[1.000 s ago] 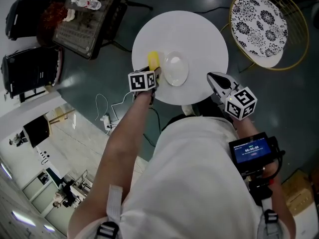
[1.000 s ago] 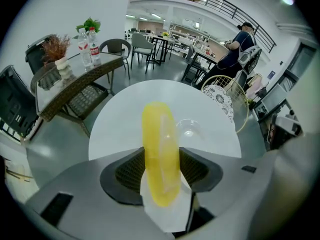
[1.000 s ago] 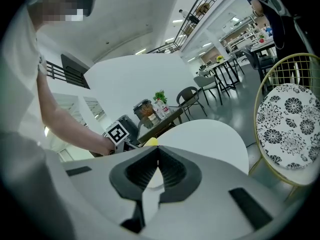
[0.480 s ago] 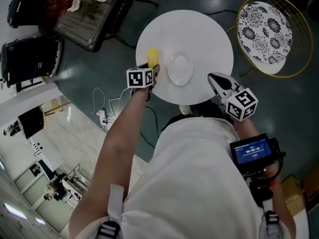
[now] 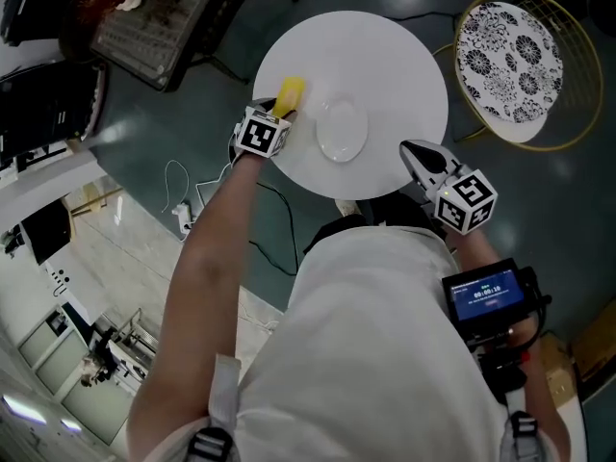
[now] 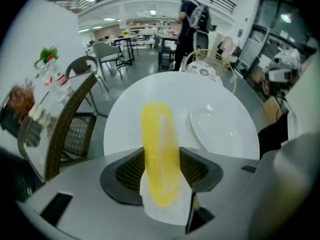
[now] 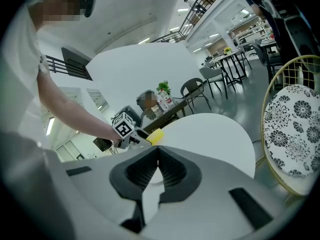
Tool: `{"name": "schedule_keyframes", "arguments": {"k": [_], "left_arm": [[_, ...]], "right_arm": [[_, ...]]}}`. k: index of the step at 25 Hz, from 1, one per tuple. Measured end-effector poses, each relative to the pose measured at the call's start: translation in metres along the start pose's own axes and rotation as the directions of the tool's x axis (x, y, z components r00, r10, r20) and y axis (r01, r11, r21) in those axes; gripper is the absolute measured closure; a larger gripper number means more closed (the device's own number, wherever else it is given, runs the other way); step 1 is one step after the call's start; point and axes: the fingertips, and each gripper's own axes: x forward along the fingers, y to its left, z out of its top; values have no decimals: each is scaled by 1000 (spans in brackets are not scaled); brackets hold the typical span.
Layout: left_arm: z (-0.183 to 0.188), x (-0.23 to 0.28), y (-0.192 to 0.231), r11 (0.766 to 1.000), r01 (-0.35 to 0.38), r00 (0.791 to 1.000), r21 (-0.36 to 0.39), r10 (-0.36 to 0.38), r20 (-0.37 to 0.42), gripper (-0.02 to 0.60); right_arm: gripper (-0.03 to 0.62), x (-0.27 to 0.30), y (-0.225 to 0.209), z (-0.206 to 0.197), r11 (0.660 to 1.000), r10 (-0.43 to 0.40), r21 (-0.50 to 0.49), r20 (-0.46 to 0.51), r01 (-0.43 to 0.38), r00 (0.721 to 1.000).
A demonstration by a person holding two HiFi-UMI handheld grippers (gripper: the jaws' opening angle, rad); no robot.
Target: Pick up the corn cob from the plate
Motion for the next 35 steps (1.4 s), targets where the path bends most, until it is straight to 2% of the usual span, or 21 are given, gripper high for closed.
{"name": "schedule_keyframes", "arguments": {"k": [2, 4, 10, 13, 17, 21, 25, 27, 35], "left_arm": [[9, 6, -2, 990, 8, 1000, 140, -5, -20, 365], [17, 13, -1, 975, 13, 999, 224, -6, -33, 365], [22, 30, -1, 942, 66, 995, 328, -40, -87, 364], [22, 31, -2, 931, 92, 993, 352, -62, -97, 364], [22, 26, 0, 920, 85, 992, 382, -43, -118, 364], [24, 28, -5, 929, 72, 995, 363, -39, -97, 364], [27, 28, -4, 922, 49, 996, 384, -16, -89, 362], [29, 28, -3, 922, 40, 996, 386, -7, -87, 328], [33, 22, 1, 925, 14, 998, 379, 11, -64, 325]], "right_arm": [[586, 0, -2, -1, 1000, -1, 0, -8, 1, 1000], [586, 1, -3, -1, 1000, -3, -1, -11, 3, 1000], [586, -2, -7, -3, 1000, -20, 4, -9, 20, 1000], [586, -5, -11, -4, 999, -37, 10, -7, 37, 999], [586, -5, -11, -5, 999, -32, 8, -4, 32, 999], [586, -9, -9, -7, 999, -31, 9, -1, 31, 1000], [586, -10, -9, -8, 1000, -25, 7, 3, 25, 1000], [586, -12, -10, -10, 1000, -24, 7, 2, 24, 1000], [586, -13, -9, -14, 1000, -19, 0, 3, 19, 1000]]}}
